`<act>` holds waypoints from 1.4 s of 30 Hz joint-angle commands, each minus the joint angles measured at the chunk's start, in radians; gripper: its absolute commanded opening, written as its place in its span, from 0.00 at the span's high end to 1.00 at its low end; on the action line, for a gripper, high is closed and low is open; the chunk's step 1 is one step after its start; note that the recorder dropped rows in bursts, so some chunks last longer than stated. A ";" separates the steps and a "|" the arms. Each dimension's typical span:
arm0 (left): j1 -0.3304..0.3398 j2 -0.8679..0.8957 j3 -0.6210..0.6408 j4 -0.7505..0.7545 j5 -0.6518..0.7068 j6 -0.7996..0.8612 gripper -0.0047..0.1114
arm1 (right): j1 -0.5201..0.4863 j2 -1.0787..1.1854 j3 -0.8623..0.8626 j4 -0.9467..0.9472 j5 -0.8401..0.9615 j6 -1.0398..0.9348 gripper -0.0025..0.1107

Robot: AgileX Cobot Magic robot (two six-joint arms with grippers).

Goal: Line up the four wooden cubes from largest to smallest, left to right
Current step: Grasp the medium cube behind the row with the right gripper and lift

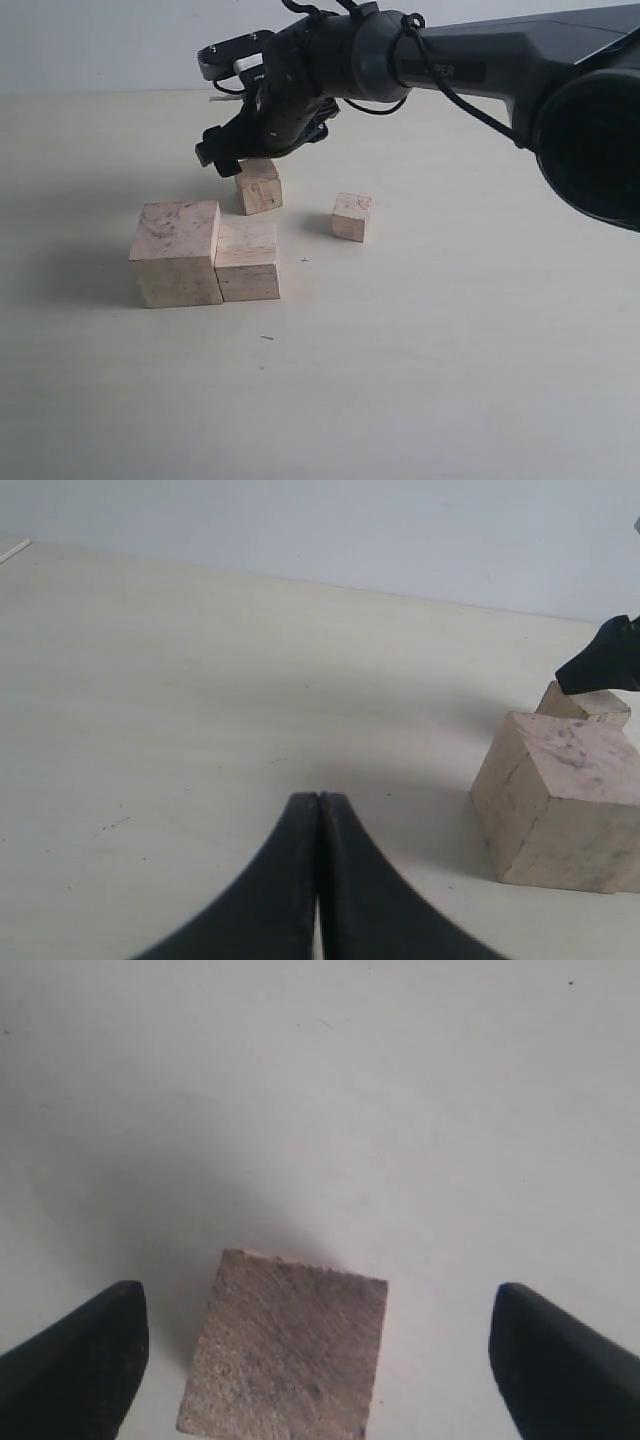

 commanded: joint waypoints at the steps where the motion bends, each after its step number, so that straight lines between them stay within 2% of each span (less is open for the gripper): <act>1: -0.006 -0.006 0.000 0.002 -0.009 0.003 0.96 | -0.002 -0.001 -0.008 0.014 0.018 0.011 0.22; 12: -0.006 -0.006 0.000 0.002 -0.009 0.003 0.96 | -0.002 0.033 -0.008 0.024 0.030 0.007 0.22; 15: -0.006 -0.006 0.000 0.002 -0.009 0.003 0.96 | -0.002 0.035 -0.008 0.042 0.037 0.007 0.25; 19: -0.006 -0.006 0.000 0.002 -0.009 0.003 0.96 | -0.002 0.037 -0.008 0.042 0.056 0.007 0.41; 29: -0.006 -0.006 0.000 0.002 -0.009 0.003 0.96 | -0.002 0.020 -0.008 0.012 0.145 -0.052 0.98; 35: -0.006 -0.006 0.000 0.002 -0.009 0.003 0.96 | -0.002 -0.100 -0.008 -0.020 0.292 -0.172 0.98; 42: -0.006 -0.006 0.000 0.002 -0.009 0.003 0.96 | -0.035 -0.222 -0.008 0.000 0.351 -0.214 0.98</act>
